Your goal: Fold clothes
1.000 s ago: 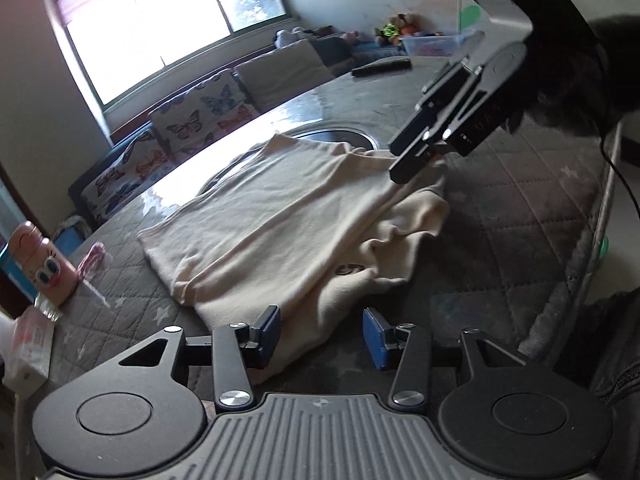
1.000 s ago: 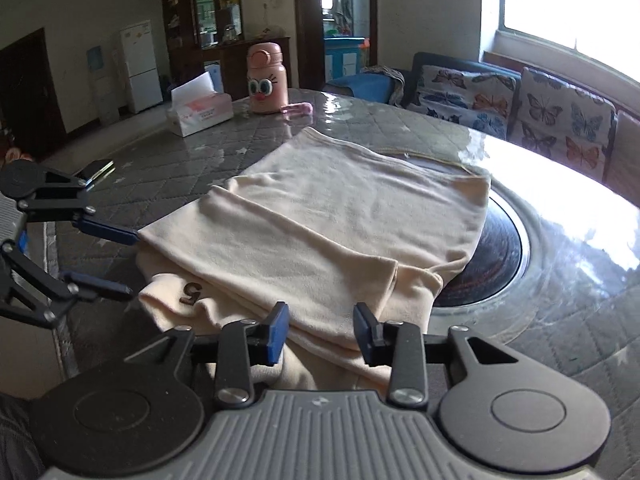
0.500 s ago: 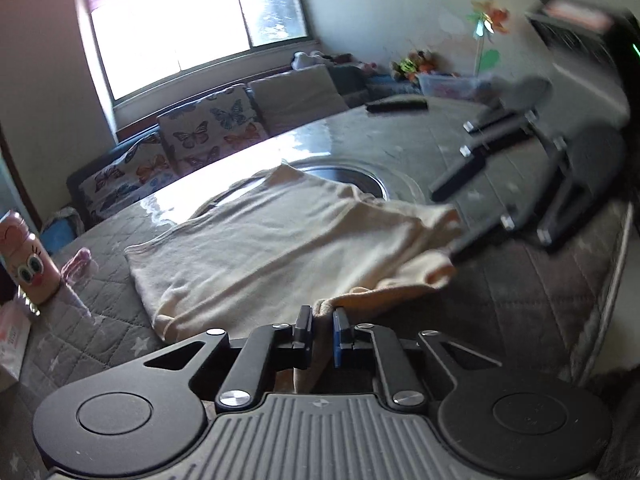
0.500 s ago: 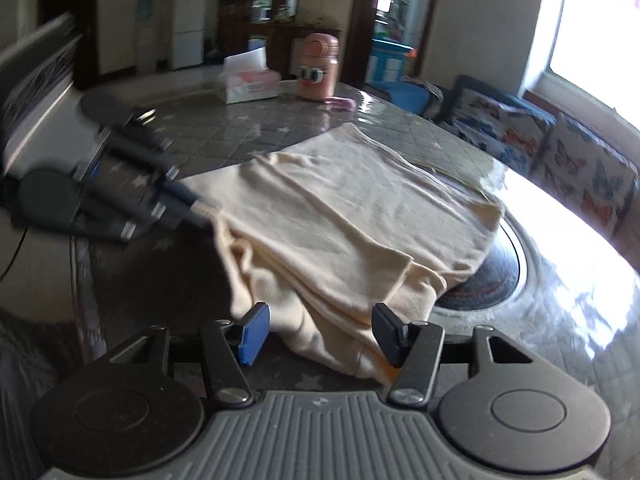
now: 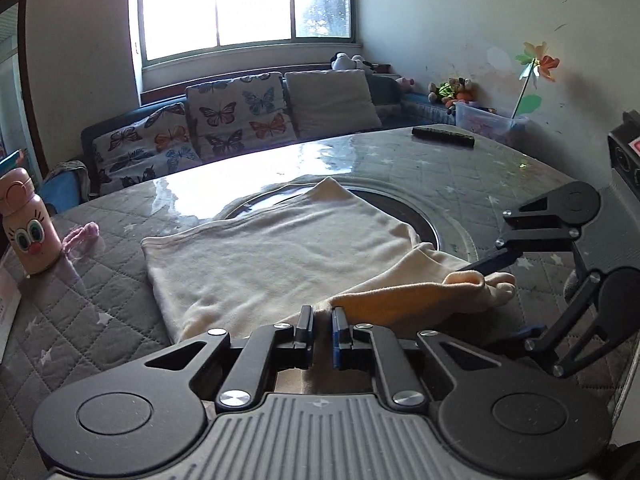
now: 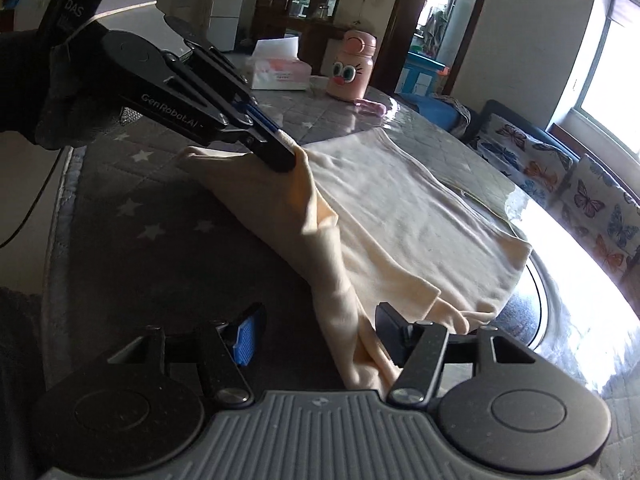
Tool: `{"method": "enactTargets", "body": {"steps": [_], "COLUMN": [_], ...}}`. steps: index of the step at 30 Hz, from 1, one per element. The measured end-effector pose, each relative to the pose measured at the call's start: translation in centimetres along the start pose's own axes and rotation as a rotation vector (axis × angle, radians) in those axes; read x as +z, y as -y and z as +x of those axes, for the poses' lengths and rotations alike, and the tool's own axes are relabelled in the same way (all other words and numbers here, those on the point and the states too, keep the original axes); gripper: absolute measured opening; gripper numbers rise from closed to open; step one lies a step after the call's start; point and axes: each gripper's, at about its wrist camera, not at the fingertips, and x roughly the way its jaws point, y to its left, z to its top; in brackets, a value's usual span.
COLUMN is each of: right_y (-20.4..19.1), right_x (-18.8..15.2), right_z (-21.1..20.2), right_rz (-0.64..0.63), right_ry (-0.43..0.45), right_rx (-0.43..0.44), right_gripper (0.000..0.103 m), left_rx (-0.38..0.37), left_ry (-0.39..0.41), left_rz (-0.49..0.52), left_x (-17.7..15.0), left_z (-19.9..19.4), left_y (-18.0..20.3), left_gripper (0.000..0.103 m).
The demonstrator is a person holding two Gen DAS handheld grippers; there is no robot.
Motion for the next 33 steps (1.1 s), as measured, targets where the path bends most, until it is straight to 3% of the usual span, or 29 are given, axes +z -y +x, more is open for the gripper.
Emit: {"method": "enactTargets", "body": {"steps": [2,4,5,6,9,12,24,26,28,30,33], "right_y": [0.3,0.8,1.0,1.2,2.1,2.8,3.9,3.9,4.0,3.7,3.3], "right_x": [0.1,0.2,0.2,0.3,0.6,0.8,2.3,2.4,2.3,2.3,2.2], "right_z": [0.2,0.7,0.9,1.0,1.3,1.1,0.6,0.7,0.7,0.6,0.2], "right_rz": [0.012,0.036,0.045,0.052,0.102,0.143,0.220,0.230,0.244,0.247,0.247], "right_ry": [0.003,0.001,-0.003,-0.009,-0.020,-0.018,0.004,0.004,0.006,0.010,0.023], "right_rx": [-0.003,-0.001,0.001,0.005,0.027,0.041,0.019,0.007,0.000,-0.005,-0.017], "right_gripper": [0.055,0.044,0.030,0.023,0.016,0.014,0.012,0.012,0.012,0.010,0.009], "left_rx": [-0.007,-0.013,-0.015,-0.011,0.007,0.040,0.159,0.172,0.183,0.185,0.183], "left_ry": [-0.004,-0.007,-0.007,-0.006,-0.007,-0.018,-0.041,-0.046,-0.048,-0.041,-0.011], "left_rz": [0.012,0.016,0.017,0.030,0.071,0.117,0.317,0.358,0.384,0.394,0.391], "left_x": [-0.2,-0.4,-0.5,-0.8,-1.6,-2.8,-6.3,-6.7,-6.9,-6.9,-6.5], "left_z": [0.0,-0.2,-0.4,-0.6,-1.4,-2.0,-2.0,-1.9,-1.8,-2.0,-2.9], "left_y": [0.1,0.2,0.3,0.6,1.4,2.4,3.8,3.9,3.9,3.8,3.6], "left_gripper": [0.010,0.010,0.010,0.013,0.018,0.036,0.038,0.036,0.020,0.013,0.008]}}
